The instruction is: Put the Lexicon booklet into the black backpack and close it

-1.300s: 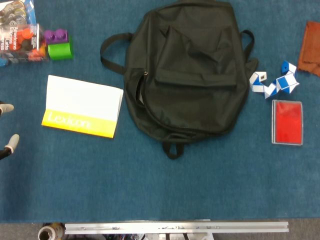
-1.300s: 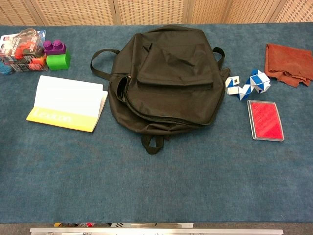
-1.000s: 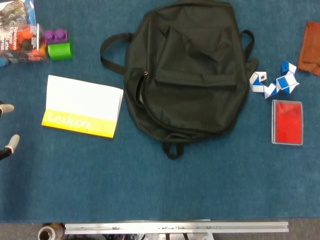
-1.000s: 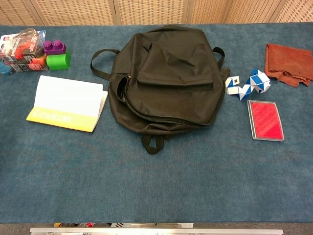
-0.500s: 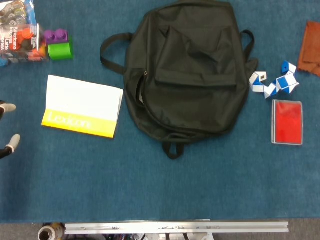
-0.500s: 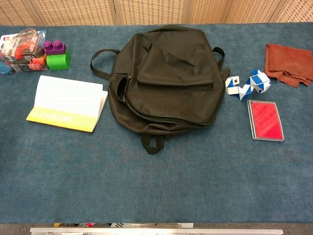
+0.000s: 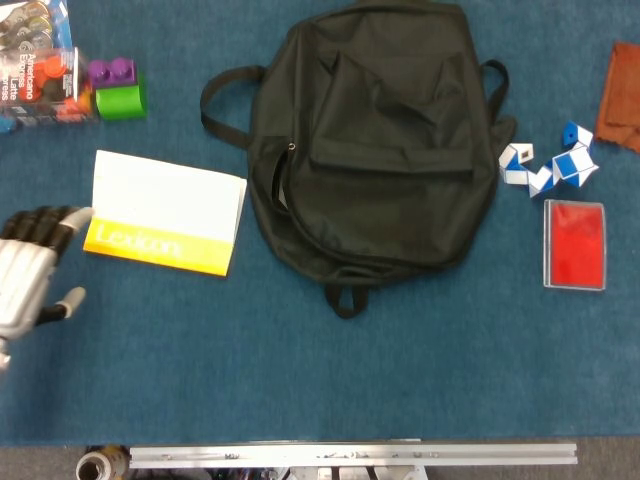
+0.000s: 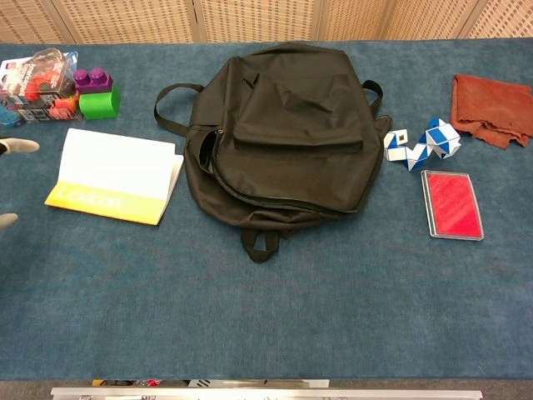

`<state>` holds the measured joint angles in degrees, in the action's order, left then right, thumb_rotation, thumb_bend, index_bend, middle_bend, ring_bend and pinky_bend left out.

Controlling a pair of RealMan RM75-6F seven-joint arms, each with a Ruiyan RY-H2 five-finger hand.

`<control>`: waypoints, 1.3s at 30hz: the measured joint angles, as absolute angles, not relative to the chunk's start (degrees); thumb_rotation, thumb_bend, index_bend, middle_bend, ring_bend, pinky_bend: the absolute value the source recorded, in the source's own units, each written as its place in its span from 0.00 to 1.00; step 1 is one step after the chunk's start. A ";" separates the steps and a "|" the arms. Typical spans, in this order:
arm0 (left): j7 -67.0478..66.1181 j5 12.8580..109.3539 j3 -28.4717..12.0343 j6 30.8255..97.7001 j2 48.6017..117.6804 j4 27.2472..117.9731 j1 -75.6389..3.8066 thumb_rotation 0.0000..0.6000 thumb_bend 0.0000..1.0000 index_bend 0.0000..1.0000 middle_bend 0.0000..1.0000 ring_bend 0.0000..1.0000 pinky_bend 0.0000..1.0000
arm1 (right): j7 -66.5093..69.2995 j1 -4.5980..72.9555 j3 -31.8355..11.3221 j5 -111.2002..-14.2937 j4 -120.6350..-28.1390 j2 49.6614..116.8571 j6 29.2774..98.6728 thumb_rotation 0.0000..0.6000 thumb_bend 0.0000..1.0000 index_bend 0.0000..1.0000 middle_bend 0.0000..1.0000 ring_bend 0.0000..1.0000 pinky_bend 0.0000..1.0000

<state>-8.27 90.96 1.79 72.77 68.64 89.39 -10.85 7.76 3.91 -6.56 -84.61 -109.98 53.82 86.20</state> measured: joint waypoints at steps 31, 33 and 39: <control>-7.14 86.69 0.41 57.88 83.11 72.22 -22.73 1.00 0.23 0.11 0.16 0.14 0.17 | 8.84 3.16 -6.02 -84.40 -108.74 54.30 86.57 1.00 0.32 0.40 0.37 0.28 0.37; -7.11 86.47 0.38 57.73 83.38 72.01 -23.02 1.00 0.23 0.11 0.16 0.14 0.17 | 8.78 3.12 -5.98 -84.40 -108.69 54.31 86.57 1.00 0.32 0.40 0.37 0.28 0.37; -6.73 85.60 0.41 57.07 84.07 71.02 -23.66 1.00 0.23 0.11 0.16 0.14 0.17 | 8.84 2.98 -5.88 -84.38 -108.58 54.38 86.61 1.00 0.32 0.40 0.37 0.28 0.37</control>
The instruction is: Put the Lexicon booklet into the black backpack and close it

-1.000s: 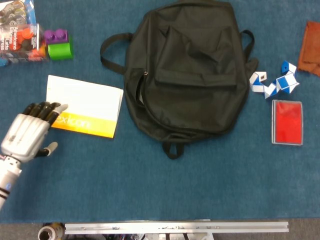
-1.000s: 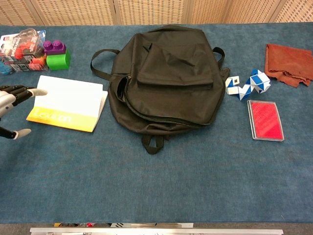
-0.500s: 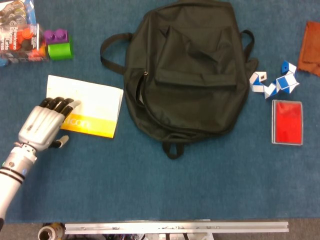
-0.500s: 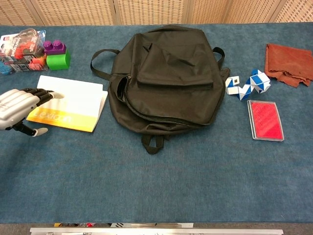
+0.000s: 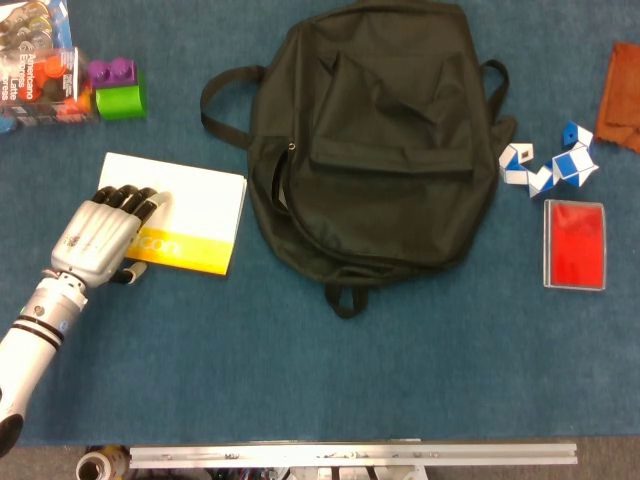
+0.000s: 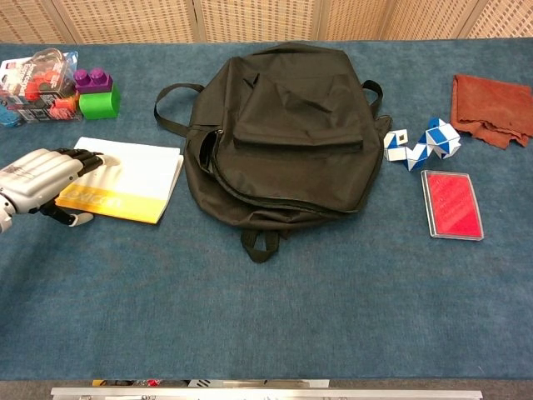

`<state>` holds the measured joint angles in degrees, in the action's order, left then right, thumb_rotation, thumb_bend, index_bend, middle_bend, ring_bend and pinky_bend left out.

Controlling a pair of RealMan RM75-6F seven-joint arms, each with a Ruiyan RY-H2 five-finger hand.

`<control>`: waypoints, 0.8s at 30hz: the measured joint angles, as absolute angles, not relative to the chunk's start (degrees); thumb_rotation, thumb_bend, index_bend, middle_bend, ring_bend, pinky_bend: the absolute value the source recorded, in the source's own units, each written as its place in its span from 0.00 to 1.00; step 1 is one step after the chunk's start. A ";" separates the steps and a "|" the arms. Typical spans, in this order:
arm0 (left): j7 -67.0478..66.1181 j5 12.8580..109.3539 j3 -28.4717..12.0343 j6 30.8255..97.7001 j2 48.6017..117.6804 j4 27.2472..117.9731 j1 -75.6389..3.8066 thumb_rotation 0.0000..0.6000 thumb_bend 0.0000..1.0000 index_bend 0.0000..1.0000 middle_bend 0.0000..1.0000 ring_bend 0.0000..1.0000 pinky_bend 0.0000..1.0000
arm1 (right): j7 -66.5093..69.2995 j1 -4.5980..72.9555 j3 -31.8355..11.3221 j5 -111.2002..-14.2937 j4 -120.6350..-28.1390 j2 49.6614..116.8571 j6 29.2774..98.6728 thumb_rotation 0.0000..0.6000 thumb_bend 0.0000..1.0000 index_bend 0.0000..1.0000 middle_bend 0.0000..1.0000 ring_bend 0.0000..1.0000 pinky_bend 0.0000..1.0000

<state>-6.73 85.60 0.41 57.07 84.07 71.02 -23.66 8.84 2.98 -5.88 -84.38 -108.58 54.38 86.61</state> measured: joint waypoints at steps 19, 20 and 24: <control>0.27 85.16 -0.06 57.94 87.43 67.09 -25.37 1.00 0.23 0.21 0.26 0.17 0.19 | 9.16 2.72 -5.76 -84.11 -107.97 54.36 86.49 1.00 0.32 0.40 0.37 0.28 0.37; 0.58 85.30 -0.10 58.31 87.59 66.80 -25.41 1.00 0.23 0.22 0.27 0.18 0.20 | 9.16 2.70 -5.76 -84.08 -107.94 54.33 86.49 1.00 0.32 0.40 0.37 0.28 0.37; 2.12 86.04 -0.31 60.18 88.51 65.39 -25.48 1.00 0.25 0.28 0.33 0.24 0.26 | 9.17 2.61 -5.85 -83.99 -108.08 54.18 86.69 1.00 0.32 0.40 0.37 0.28 0.37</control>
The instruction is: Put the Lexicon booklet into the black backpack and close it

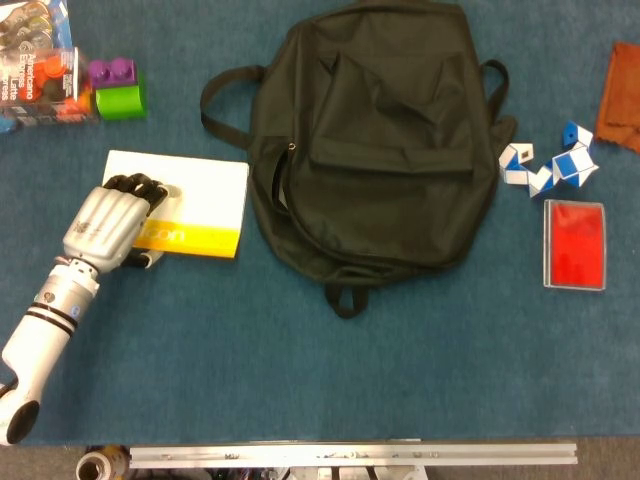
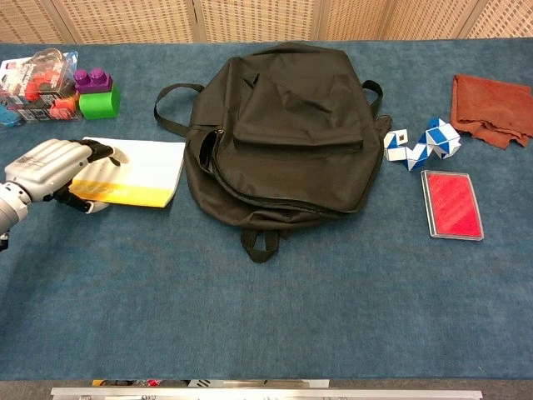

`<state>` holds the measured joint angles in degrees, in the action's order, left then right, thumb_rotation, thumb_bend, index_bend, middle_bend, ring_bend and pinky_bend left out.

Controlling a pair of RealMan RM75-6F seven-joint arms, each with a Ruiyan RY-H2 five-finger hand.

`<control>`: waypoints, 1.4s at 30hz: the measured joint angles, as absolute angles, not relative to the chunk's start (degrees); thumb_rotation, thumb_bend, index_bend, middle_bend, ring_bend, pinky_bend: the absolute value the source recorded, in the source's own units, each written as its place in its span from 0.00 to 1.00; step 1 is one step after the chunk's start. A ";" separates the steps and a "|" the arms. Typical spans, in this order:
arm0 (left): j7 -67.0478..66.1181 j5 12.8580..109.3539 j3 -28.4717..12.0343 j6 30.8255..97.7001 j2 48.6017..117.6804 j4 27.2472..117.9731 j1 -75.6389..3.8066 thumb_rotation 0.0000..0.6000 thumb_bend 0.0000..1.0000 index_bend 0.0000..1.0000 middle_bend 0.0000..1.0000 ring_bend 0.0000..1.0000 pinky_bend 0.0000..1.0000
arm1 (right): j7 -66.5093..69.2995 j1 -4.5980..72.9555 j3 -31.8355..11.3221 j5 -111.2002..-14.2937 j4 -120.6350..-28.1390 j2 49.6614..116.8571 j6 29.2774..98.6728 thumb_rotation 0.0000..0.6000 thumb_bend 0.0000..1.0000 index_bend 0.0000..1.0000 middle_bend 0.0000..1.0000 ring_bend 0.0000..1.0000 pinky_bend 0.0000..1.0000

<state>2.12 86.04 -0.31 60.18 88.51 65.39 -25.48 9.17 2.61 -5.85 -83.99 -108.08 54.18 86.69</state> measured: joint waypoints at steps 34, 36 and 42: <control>6.71 96.22 -0.32 90.60 96.08 43.80 -22.68 1.00 0.33 0.65 0.59 0.47 0.62 | 6.24 5.71 -5.04 -86.71 -112.24 53.02 81.24 1.00 0.32 0.40 0.37 0.28 0.37; 6.88 96.92 -0.10 92.48 95.05 44.63 -22.26 1.00 0.33 0.65 0.59 0.47 0.62 | 5.76 6.70 -4.83 -87.06 -113.18 52.89 79.38 1.00 0.31 0.39 0.37 0.28 0.37; 6.59 99.49 0.96 97.46 91.65 47.79 -20.93 1.00 0.33 0.65 0.60 0.47 0.62 | 3.67 10.86 -4.69 -87.02 -116.09 53.09 72.42 1.00 0.24 0.39 0.37 0.28 0.37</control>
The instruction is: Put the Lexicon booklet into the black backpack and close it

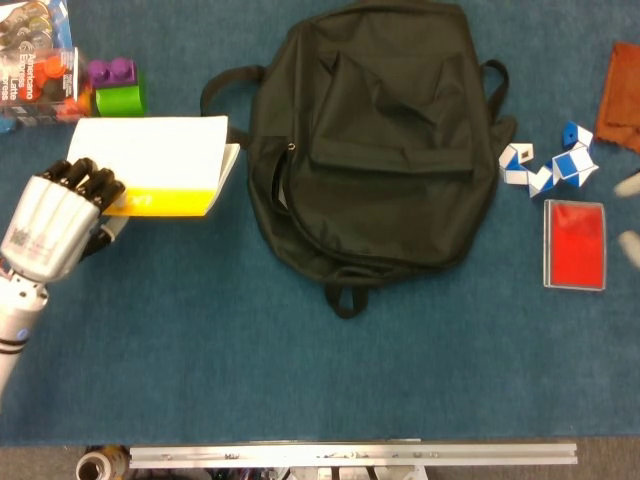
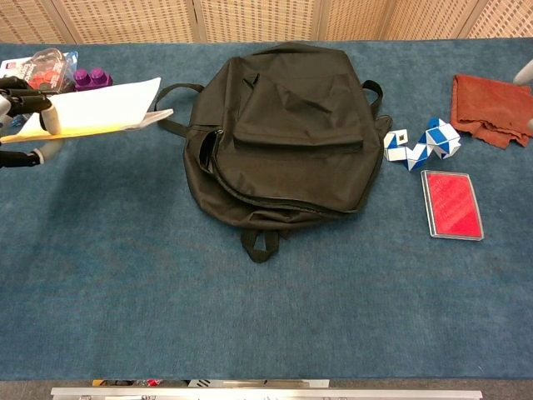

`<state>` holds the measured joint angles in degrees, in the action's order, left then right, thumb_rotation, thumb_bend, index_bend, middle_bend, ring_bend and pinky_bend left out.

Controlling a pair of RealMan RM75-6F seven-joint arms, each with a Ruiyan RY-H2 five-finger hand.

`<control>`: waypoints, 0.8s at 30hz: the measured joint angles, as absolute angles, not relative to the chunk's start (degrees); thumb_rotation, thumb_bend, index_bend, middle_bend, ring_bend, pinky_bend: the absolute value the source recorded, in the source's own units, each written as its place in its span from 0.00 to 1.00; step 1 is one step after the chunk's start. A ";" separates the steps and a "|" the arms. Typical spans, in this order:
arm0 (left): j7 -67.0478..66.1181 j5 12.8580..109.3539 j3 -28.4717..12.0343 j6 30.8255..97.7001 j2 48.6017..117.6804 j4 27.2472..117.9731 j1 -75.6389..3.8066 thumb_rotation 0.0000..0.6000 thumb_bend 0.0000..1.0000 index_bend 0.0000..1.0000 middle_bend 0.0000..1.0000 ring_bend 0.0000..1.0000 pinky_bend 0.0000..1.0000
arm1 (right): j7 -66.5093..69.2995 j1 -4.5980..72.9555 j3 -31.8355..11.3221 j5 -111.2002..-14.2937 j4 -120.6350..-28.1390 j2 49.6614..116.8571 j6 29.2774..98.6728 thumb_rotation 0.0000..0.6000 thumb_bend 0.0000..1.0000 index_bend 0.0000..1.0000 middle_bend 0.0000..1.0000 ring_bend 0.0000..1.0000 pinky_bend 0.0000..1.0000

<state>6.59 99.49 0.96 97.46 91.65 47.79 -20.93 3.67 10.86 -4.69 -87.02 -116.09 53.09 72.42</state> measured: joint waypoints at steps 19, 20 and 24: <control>3.65 105.51 3.73 103.19 87.75 52.27 -19.35 1.00 0.33 0.65 0.60 0.47 0.62 | -16.11 25.88 -6.43 -69.16 -120.22 66.47 56.04 1.00 0.11 0.39 0.37 0.28 0.37; 3.56 105.68 3.86 103.30 87.70 52.32 -19.26 1.00 0.33 0.65 0.60 0.47 0.62 | -17.34 26.50 -6.47 -68.12 -120.03 67.41 55.86 1.00 0.10 0.39 0.37 0.28 0.37; 3.23 106.49 4.39 103.88 87.62 52.20 -18.86 1.00 0.33 0.66 0.60 0.47 0.62 | -23.16 29.60 -6.61 -63.09 -118.47 72.72 55.47 1.00 0.08 0.37 0.37 0.28 0.36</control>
